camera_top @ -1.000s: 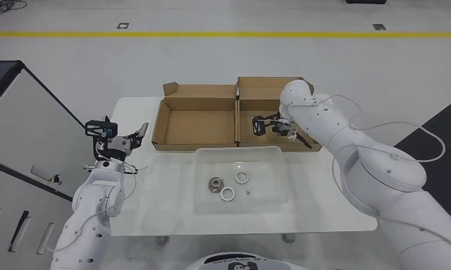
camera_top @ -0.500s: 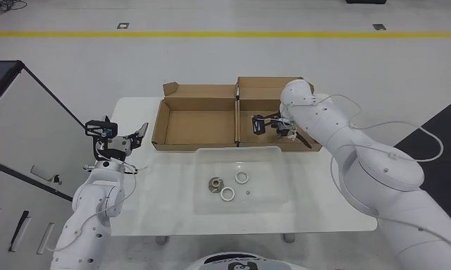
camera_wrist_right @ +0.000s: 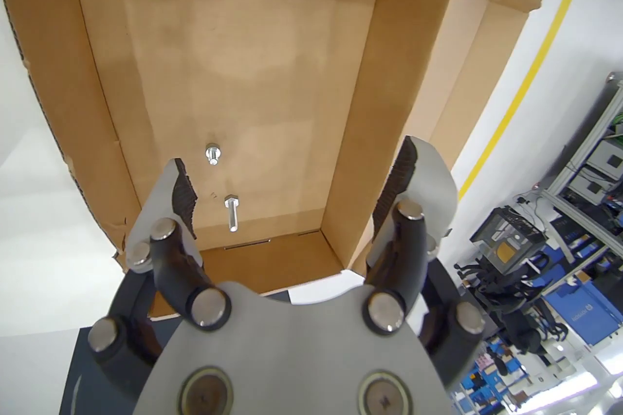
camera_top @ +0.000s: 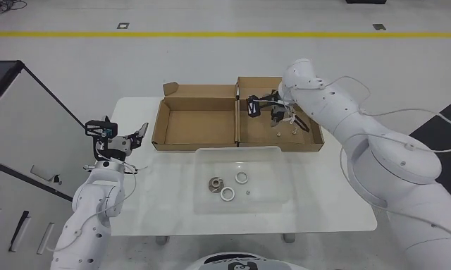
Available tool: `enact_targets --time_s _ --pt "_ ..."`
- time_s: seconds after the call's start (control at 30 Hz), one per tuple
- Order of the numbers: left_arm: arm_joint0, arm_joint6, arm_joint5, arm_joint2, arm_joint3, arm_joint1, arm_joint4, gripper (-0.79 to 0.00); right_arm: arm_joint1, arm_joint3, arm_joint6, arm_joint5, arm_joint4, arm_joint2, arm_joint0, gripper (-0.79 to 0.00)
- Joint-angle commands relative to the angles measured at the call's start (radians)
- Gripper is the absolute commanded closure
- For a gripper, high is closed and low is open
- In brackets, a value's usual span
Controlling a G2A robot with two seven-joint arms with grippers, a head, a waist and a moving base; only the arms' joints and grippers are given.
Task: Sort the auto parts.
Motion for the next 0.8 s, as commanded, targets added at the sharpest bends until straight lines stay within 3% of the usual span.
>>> enact_targets --time_s 0.0,0.3,0.67,0.77 --pt "0.000 0.000 0.000 0.000 0.000 0.000 0.000 -0.785 0.016 -0.041 0.007 0.000 0.004 0.000 0.007 -0.785" --pt "0.000 0.000 0.000 0.000 0.000 0.000 0.000 -0.785 0.134 -0.317 0.141 0.000 0.168 0.000 0.034 -0.785" --pt "0.000 0.000 0.000 0.000 0.000 0.000 0.000 -0.785 0.360 -0.802 0.475 0.004 0.507 0.083 0.044 -0.785" --pt "0.000 0.000 0.000 0.000 0.000 0.000 0.000 -0.785 0.421 -0.932 0.528 0.056 0.577 0.097 0.032 -0.785"
